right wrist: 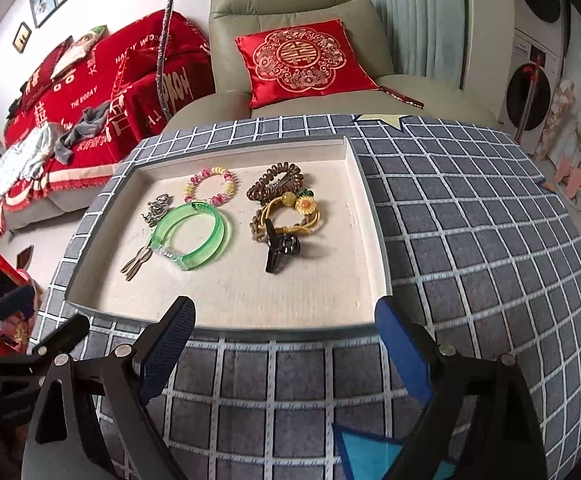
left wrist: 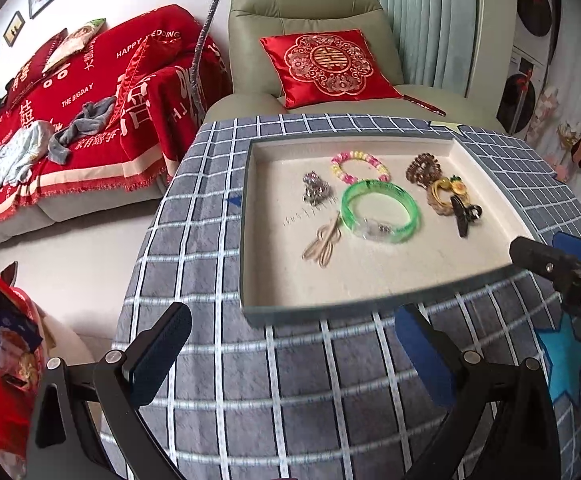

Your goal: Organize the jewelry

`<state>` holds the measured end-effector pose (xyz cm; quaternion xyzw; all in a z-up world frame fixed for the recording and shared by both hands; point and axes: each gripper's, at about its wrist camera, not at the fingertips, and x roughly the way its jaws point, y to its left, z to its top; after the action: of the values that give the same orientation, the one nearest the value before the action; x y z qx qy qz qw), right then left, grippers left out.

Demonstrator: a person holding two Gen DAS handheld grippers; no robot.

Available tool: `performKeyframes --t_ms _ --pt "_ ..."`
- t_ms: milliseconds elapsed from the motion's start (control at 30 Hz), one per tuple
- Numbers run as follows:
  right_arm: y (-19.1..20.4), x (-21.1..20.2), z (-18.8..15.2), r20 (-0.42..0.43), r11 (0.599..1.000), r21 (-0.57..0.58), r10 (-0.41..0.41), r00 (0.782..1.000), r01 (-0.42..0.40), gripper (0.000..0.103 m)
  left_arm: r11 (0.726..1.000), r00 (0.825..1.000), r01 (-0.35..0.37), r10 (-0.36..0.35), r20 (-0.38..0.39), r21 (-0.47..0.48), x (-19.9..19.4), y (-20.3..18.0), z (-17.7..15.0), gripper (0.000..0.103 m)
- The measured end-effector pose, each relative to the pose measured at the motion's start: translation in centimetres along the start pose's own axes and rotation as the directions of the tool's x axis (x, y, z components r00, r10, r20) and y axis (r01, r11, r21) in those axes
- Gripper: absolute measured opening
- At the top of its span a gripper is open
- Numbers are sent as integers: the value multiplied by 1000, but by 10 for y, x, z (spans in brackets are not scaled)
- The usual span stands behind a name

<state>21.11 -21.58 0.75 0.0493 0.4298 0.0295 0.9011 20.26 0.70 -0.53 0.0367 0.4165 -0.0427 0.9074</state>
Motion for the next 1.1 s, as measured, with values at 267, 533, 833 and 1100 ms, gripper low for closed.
performKeyframes --t_ms 267,533,833,1100 --pt "3 -28 -24 78 1000 -10 -20 997 21 93 999 997 -16 20 74 -52 -25 -1 -24 103" --pt "15 -53 -43 183 998 -39 -42 982 50 93 995 985 -50 64 163 -90 -45 -5 -37 103" --pt "21 -69 -55 246 995 -55 -63 967 78 93 994 980 -60 75 186 -88 -50 -12 -42 103" --pt "21 -71 -57 247 995 -59 -64 967 81 93 994 977 -71 86 195 -82 -55 -16 -42 103"
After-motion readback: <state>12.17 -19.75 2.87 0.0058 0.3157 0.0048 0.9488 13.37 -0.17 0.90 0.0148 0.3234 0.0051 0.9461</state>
